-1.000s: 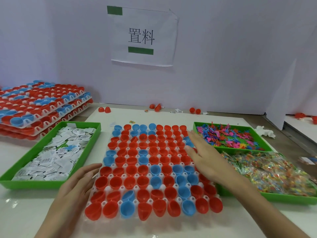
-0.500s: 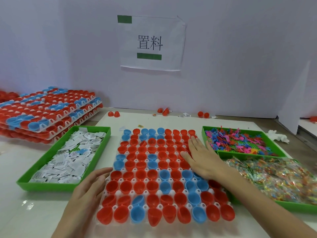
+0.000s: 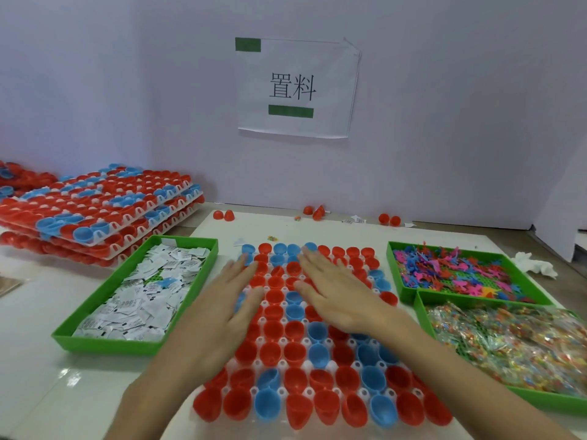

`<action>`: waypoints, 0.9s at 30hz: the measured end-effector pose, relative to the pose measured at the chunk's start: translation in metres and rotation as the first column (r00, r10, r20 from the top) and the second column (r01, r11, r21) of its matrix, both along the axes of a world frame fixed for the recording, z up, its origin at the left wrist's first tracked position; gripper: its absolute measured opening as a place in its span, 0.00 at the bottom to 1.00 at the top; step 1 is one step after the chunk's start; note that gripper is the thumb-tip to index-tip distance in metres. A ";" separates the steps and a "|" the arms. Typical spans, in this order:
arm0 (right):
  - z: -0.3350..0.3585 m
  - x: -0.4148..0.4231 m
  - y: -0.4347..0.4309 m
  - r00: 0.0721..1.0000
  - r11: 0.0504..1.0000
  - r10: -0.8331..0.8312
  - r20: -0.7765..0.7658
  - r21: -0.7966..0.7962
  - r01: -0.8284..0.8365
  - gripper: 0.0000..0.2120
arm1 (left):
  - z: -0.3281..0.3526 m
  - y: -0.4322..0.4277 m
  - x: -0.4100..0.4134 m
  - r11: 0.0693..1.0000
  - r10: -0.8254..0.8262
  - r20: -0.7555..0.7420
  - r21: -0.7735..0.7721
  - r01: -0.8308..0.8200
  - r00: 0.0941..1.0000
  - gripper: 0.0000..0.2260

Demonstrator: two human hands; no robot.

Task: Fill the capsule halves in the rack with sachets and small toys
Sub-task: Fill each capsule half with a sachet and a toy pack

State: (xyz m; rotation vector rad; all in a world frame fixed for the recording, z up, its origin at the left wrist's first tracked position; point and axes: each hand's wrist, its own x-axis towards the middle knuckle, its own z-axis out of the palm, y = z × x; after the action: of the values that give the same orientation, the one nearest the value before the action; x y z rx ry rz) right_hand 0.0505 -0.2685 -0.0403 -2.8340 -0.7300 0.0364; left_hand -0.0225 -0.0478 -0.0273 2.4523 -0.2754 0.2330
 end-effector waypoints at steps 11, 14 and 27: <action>-0.018 0.016 0.020 0.997 0.992 -0.012 -0.070 -0.127 0.003 0.30 | -0.035 -0.032 0.080 0.865 -0.019 -0.157 0.492 0.095 0.987 0.29; -0.022 0.015 0.019 0.999 0.994 -0.012 -0.048 -0.114 0.006 0.30 | -0.036 -0.033 0.077 0.867 -0.038 -0.160 0.486 0.112 0.986 0.29; -0.009 0.021 0.013 0.996 0.992 -0.066 -0.055 0.106 0.071 0.28 | -0.027 -0.027 0.080 0.952 -0.079 -0.158 0.282 0.121 0.984 0.29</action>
State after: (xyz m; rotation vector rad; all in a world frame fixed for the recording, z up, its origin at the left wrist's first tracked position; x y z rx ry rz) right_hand 0.0713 -0.2559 -0.0498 -2.7424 -0.6042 0.0572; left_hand 0.0576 -0.0748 -0.0543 2.7199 -0.3936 -0.0346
